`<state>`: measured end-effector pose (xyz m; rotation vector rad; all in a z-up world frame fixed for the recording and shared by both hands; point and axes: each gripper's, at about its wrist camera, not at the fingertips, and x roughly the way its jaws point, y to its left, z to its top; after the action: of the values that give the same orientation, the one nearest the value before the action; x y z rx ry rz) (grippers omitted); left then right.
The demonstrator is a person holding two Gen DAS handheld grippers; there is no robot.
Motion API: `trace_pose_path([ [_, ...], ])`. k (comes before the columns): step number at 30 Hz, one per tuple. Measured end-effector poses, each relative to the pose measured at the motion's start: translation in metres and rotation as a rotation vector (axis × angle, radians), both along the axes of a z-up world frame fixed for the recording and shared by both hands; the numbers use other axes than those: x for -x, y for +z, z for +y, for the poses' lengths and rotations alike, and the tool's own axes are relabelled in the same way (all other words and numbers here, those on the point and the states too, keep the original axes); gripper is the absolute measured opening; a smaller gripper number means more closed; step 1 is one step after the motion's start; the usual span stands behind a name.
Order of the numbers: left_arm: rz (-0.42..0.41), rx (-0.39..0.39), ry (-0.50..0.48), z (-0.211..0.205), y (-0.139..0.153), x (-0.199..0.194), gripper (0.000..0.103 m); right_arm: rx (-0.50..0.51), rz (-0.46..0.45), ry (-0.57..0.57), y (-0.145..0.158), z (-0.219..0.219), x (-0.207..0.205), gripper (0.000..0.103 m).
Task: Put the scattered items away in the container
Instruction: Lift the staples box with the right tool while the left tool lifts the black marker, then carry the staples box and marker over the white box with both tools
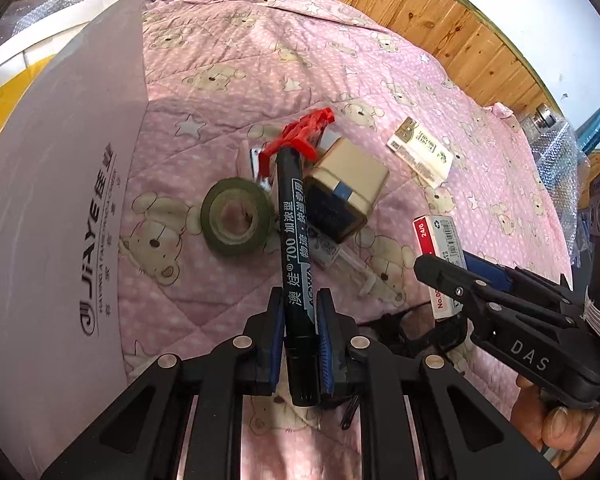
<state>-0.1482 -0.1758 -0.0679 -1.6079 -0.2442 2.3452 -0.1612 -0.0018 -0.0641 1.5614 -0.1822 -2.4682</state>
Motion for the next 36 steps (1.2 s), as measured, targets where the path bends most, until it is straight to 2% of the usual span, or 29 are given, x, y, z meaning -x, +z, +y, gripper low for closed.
trace_pose_path([
  [3,-0.052,0.021,0.008,-0.006,-0.009,0.0,0.017,-0.008,-0.029,-0.01,-0.011,0.003,0.002,0.04],
  [5,-0.051,0.047,-0.003,-0.002,-0.012,0.002,0.023,-0.014,-0.046,-0.013,-0.019,0.005,0.004,0.042],
  [9,-0.035,0.042,-0.006,0.004,-0.012,0.013,0.029,-0.007,-0.063,-0.016,-0.028,0.007,0.009,0.046],
  [11,-0.039,0.057,-0.028,0.011,-0.017,0.022,0.029,-0.012,-0.05,0.001,-0.029,0.004,0.011,0.054],
  [13,-0.029,0.069,-0.046,0.017,-0.021,0.029,0.029,-0.038,-0.034,0.039,-0.031,-0.003,0.013,0.058],
  [14,-0.015,0.078,-0.051,0.017,-0.02,0.029,0.029,-0.061,-0.024,0.059,-0.031,-0.007,0.013,0.057],
  [15,-0.013,0.087,-0.05,0.016,-0.02,0.03,0.023,-0.075,-0.022,0.069,-0.031,-0.008,0.014,0.055],
  [16,-0.011,0.095,-0.049,0.016,-0.02,0.03,0.017,-0.079,-0.021,0.067,-0.031,-0.007,0.014,0.042],
  [17,-0.01,0.093,-0.047,0.014,-0.019,0.029,0.016,-0.08,-0.02,0.064,-0.03,-0.004,0.013,0.039],
  [23,0.001,0.063,-0.027,0.006,-0.006,0.022,0.014,0.034,0.006,0.019,-0.013,0.018,0.008,0.039],
  [36,0.043,0.049,-0.014,-0.004,0.025,-0.005,0.014,0.086,0.041,0.055,0.017,0.009,-0.01,0.039],
])
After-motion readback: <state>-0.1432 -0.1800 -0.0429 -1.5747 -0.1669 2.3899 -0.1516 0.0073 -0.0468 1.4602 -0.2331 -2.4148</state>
